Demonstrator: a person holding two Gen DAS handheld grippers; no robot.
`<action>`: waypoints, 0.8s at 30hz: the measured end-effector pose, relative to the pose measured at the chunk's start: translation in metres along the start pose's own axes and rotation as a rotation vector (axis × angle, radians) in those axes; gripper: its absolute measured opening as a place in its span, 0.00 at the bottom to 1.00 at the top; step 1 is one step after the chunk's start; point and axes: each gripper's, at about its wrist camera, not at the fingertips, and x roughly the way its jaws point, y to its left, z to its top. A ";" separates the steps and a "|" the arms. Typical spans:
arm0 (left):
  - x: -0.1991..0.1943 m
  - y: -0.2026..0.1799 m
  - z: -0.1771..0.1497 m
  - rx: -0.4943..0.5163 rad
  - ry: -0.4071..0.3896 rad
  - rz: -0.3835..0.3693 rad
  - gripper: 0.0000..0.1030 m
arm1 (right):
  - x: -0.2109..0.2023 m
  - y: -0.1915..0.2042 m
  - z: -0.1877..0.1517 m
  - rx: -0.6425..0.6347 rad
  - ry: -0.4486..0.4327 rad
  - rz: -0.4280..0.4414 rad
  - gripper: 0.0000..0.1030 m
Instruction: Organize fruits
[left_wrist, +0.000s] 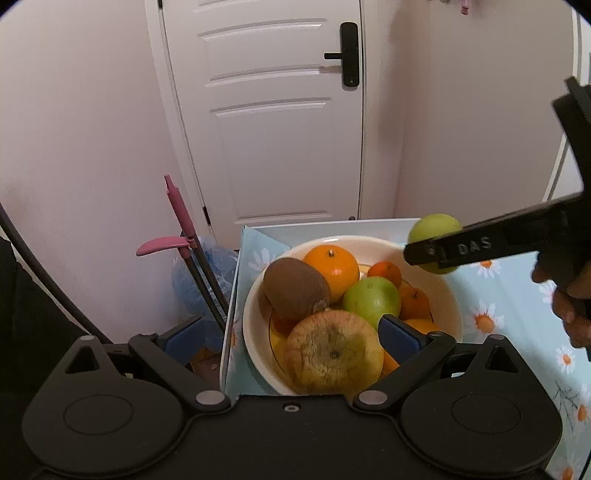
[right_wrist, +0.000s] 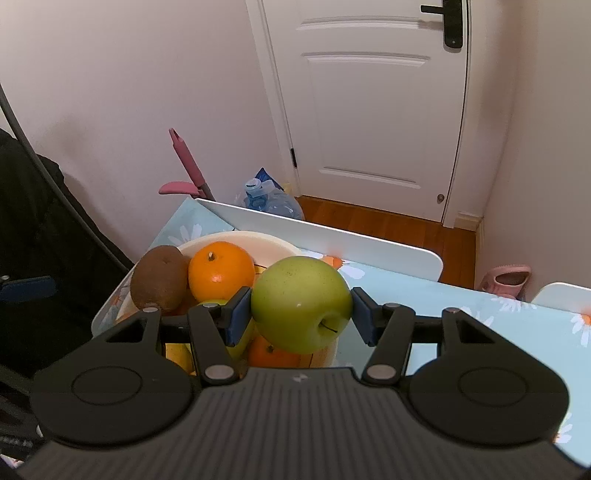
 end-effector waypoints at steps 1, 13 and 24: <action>0.000 0.000 -0.002 0.003 0.003 -0.003 0.98 | 0.002 0.000 -0.001 0.000 0.000 -0.001 0.70; -0.004 -0.002 -0.017 0.029 0.006 -0.049 0.99 | -0.013 0.003 -0.014 0.037 -0.108 -0.007 0.99; -0.045 -0.016 -0.014 0.012 -0.041 -0.030 0.98 | -0.086 0.001 -0.025 0.029 -0.137 -0.039 0.99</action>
